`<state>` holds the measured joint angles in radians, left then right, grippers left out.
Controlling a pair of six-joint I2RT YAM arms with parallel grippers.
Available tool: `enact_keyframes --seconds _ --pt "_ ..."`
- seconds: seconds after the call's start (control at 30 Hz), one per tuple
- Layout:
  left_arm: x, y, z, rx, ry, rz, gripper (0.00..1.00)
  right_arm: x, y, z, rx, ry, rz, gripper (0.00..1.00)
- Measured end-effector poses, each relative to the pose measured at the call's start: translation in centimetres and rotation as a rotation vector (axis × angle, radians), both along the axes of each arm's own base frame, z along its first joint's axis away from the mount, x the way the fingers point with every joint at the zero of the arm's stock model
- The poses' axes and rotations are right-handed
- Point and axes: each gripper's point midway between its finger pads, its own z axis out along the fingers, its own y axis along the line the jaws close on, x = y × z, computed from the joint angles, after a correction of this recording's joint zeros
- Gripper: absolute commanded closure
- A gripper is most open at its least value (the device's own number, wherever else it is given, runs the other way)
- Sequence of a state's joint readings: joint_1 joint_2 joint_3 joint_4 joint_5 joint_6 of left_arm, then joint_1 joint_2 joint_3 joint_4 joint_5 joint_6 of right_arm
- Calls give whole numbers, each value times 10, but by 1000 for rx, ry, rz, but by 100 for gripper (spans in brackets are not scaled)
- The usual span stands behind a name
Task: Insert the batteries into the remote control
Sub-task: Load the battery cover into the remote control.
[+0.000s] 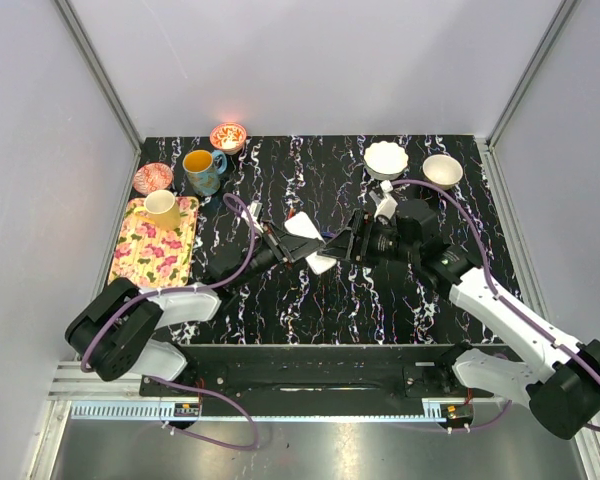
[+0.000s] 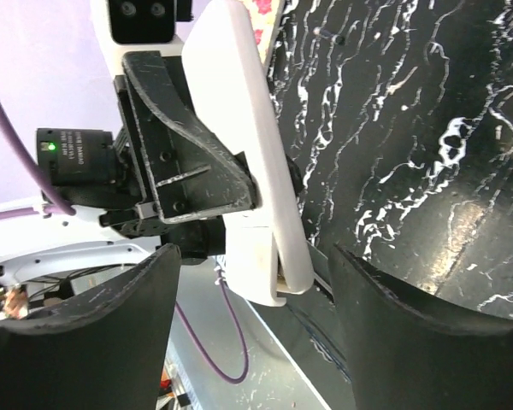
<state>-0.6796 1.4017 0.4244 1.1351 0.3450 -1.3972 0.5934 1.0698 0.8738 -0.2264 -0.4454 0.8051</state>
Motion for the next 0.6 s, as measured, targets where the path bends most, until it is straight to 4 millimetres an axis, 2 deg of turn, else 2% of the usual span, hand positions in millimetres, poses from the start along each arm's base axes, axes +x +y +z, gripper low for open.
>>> enact_keyframes --seconds 0.03,0.13,0.37,0.5,0.57,0.6 --pt "0 0 1 0 0 0 100 -1 2 2 15 -1 11 32" --pt "-1 1 2 0 1 -1 100 -4 6 7 45 -6 36 37" --pt "-2 1 5 -6 8 -5 100 -6 11 3 64 13 73 38" --pt "-2 1 4 -3 16 -5 100 -8 13 -2 65 32 97 34" --pt "-2 1 6 -4 15 -5 100 -10 14 -2 69 35 109 35" --pt "-2 1 7 -6 13 -5 100 -12 14 -3 71 38 117 39"
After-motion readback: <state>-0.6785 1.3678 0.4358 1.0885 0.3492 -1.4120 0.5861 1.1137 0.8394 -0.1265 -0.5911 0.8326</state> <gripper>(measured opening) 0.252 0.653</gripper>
